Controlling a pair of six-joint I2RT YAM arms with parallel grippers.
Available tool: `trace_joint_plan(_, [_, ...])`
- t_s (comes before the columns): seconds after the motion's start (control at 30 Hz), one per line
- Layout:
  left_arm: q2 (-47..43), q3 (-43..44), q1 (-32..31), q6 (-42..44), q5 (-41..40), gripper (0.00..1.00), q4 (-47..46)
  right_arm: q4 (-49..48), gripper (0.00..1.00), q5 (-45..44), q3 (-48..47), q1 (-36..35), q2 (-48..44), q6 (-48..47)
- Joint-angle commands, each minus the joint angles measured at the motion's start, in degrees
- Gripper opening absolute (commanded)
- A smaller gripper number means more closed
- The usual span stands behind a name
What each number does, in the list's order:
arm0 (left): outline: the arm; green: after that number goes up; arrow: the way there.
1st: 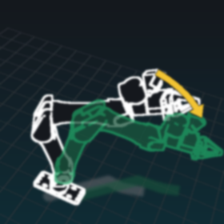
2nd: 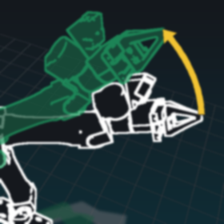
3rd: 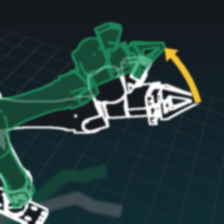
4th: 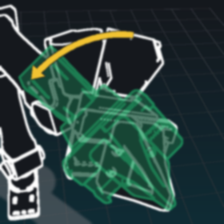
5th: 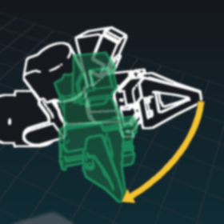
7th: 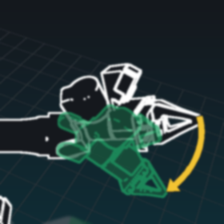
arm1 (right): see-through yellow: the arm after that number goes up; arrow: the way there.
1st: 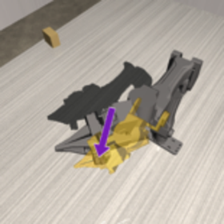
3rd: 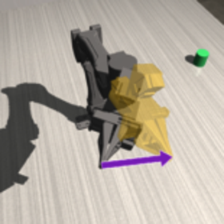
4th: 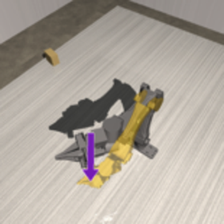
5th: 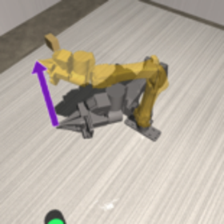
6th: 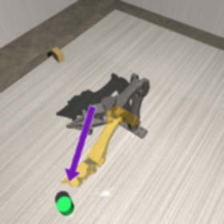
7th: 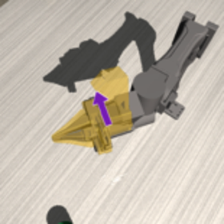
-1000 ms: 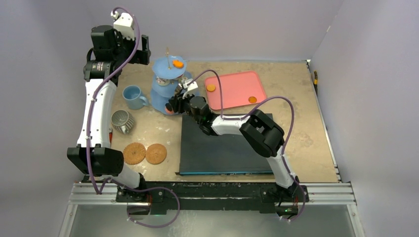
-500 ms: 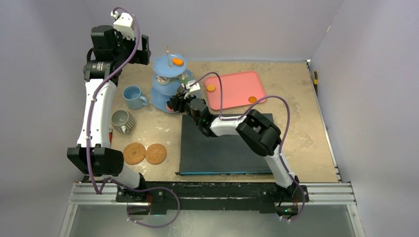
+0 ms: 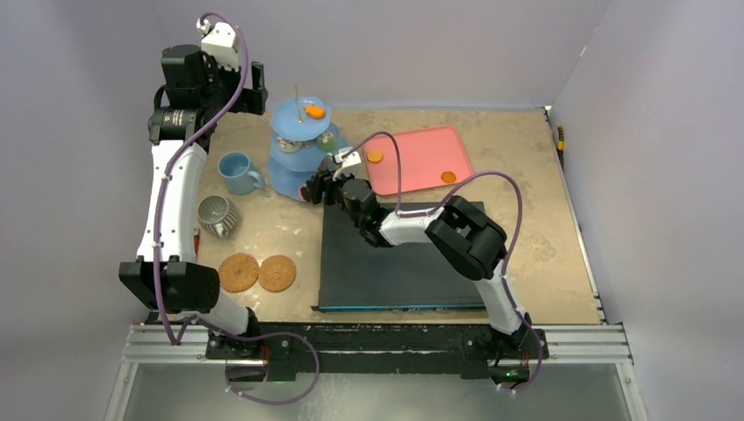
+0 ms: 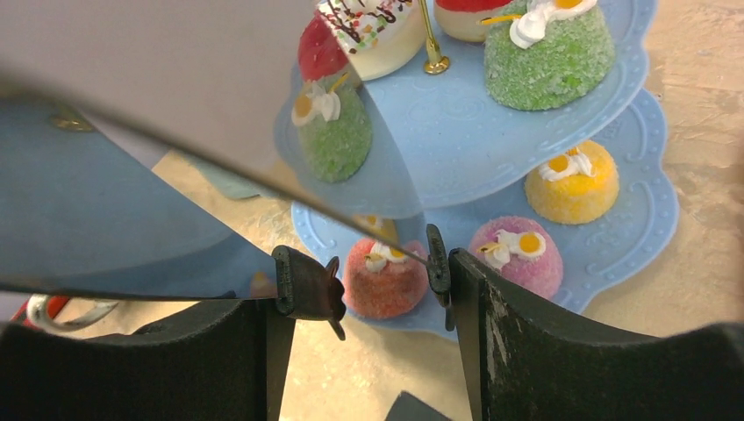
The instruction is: Serve the afternoon tea
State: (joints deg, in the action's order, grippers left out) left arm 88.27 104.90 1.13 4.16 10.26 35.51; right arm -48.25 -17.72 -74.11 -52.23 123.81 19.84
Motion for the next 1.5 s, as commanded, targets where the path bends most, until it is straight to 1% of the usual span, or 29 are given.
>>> trace_joint_plan(0.0, [-2.1, 0.1, 0.3, 0.5, 0.6, 0.99, -1.8, -2.7, 0.64, -0.5, 3.7, -0.4, -9.3, -0.8])
trace_joint_plan(0.13, [-2.2, 0.0, 0.3, 0.4, 0.9, 0.99, -1.7, -1.1, 0.63, 1.1, 9.0, -0.2, -15.6, -0.5])
trace_joint_plan(0.27, [-2.4, 0.0, 0.3, 0.3, 1.0, 0.99, -1.6, 0.5, 0.62, -0.4, 14.4, 1.1, -21.7, -1.1])
trace_joint_plan(0.4, [-2.4, 0.0, 0.4, 0.4, 1.0, 0.99, -1.5, 1.9, 0.62, -0.2, 18.4, 5.4, -26.5, -1.4])
trace_joint_plan(0.5, [-2.4, 0.1, 0.3, 0.4, 1.1, 0.99, -1.6, 3.6, 0.61, 1.0, 18.4, 10.2, -27.6, -1.6])
trace_joint_plan(0.6, [-2.2, 0.2, 0.4, 0.2, 1.3, 0.99, -1.7, 6.3, 0.61, 1.7, 14.6, 14.1, -25.2, -3.9])
trace_joint_plan(0.77, [-2.2, 0.3, 0.4, -0.1, 1.4, 0.99, -1.7, 10.2, 0.62, 3.6, 4.5, 18.9, -16.7, -7.6])
trace_joint_plan(0.9, [-2.1, 0.3, 0.3, 0.4, 0.9, 0.99, -1.6, 13.0, 0.63, 5.0, -3.4, 20.8, -10.5, -9.5])
trace_joint_plan(1.03, [-1.8, 0.3, 0.3, 0.2, 1.3, 0.99, -1.6, 15.9, 0.63, 5.7, -9.6, 21.2, -4.7, -10.2])
trace_joint_plan(1.17, [-1.6, 0.4, 0.4, 0.2, 1.4, 0.99, -1.6, 17.1, 0.63, 6.0, -12.6, 21.1, -1.1, -10.4])
trace_joint_plan(1.47, [-1.5, 0.9, 0.4, 0.7, 0.8, 0.99, -1.4, 18.9, 0.63, 5.6, -14.6, 21.1, 1.7, -10.7])
